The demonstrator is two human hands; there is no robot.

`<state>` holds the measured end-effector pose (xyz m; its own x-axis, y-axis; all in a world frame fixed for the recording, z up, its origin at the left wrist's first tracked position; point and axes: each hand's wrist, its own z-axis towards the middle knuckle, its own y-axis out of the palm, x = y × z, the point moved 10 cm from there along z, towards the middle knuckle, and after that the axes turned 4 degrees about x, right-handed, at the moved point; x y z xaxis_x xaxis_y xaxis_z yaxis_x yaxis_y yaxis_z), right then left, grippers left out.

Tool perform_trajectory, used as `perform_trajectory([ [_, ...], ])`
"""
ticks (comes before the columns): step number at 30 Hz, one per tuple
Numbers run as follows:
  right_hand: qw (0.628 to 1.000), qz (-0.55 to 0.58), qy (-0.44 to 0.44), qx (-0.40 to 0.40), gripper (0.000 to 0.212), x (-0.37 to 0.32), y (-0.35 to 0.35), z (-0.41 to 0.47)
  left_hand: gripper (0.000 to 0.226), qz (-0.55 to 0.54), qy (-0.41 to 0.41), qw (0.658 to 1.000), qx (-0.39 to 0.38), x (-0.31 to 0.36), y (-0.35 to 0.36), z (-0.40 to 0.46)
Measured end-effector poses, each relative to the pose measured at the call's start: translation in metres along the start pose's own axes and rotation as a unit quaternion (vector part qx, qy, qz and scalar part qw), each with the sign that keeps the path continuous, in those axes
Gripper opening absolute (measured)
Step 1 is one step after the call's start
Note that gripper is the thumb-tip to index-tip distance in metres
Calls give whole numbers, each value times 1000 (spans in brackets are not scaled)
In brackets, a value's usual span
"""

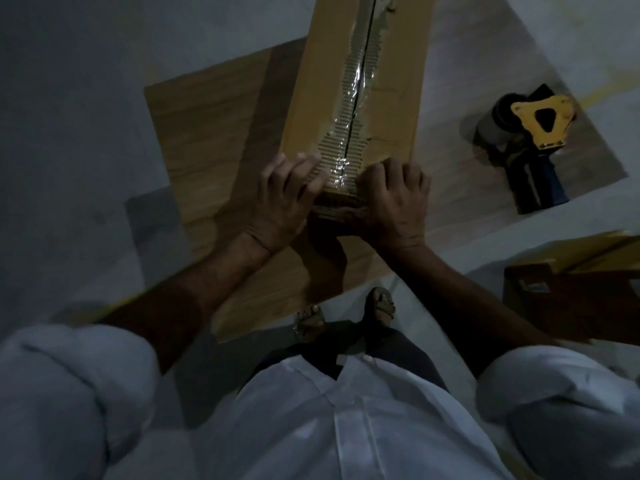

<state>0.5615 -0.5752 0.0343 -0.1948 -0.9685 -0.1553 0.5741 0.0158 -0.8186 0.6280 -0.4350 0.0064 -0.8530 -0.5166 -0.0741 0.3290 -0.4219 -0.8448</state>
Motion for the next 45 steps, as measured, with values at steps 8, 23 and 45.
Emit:
perform_trajectory([
  [8, 999, 11, -34, -39, 73, -10, 1, 14, 71, -81, 14, 996, 46, -17, -25, 16],
  [23, 968, 181, -105, -136, 57, -17, -11, 21, 124, -124, 79, 957, -251, -25, -3, 60],
  [45, 808, 445, 274, -271, 48, 122, 21, 59, 106, -167, 299, 908, -242, 62, 3, 111],
])
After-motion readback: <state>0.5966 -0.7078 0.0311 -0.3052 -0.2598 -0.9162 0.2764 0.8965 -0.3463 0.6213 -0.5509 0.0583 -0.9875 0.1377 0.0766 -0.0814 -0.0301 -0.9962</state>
